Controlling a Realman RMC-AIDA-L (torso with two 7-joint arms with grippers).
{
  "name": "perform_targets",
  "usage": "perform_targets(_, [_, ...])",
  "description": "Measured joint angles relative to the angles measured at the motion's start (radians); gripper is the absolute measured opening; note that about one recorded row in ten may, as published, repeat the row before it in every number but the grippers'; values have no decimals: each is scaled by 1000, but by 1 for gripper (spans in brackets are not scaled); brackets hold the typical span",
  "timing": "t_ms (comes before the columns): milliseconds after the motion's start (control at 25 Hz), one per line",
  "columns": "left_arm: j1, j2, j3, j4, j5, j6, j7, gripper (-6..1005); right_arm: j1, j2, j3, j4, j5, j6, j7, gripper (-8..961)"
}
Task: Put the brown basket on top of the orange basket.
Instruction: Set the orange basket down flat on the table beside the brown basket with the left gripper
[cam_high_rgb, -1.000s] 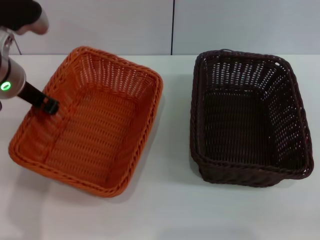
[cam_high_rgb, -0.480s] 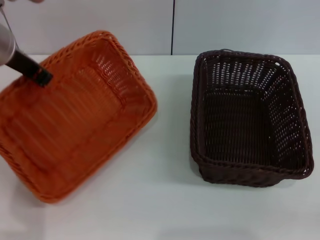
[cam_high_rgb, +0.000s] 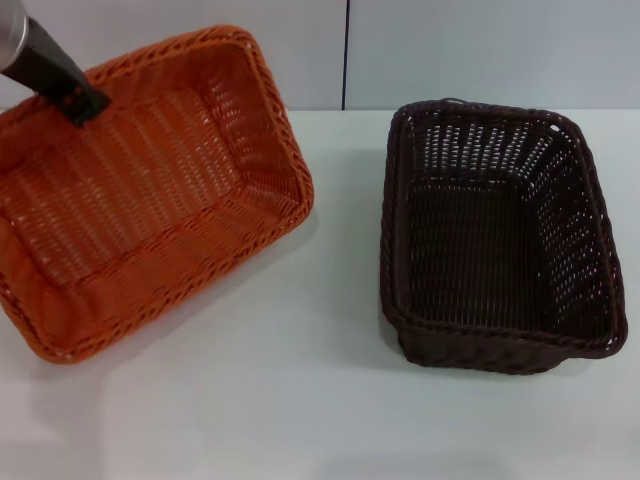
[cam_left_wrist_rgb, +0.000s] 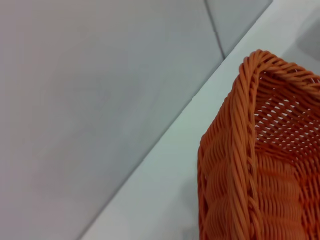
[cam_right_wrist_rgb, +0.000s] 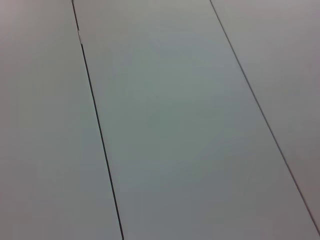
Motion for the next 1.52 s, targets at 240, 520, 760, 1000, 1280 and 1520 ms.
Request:
perform_targets(240, [-24,0,-27,7,-7,-21,86,156,0,0,0,0,0,-5,1,815])
perform_targets(520, [-40,-5,-26,21,-47,-84,391,155,5,0,-1,0,-1,-7,2,816])
perform_targets(760, [-33,-6,26,30,-80,-125,482,156,8,0,-4,1,-2,-8,3,815])
perform_targets(1000, [-55,-11,30,33,-97,-129,497,156,11,0,-2,2,-4,-8,3,815])
perform_targets(1280, [-71,-15,67,26,-149,-138,491,155,15,-2,-1,2,-5,-8,3,814])
perform_targets(1520, [-84,-18,75,20,-180,-139,486,156,12,-2,-4,2,-5,-8,3,814])
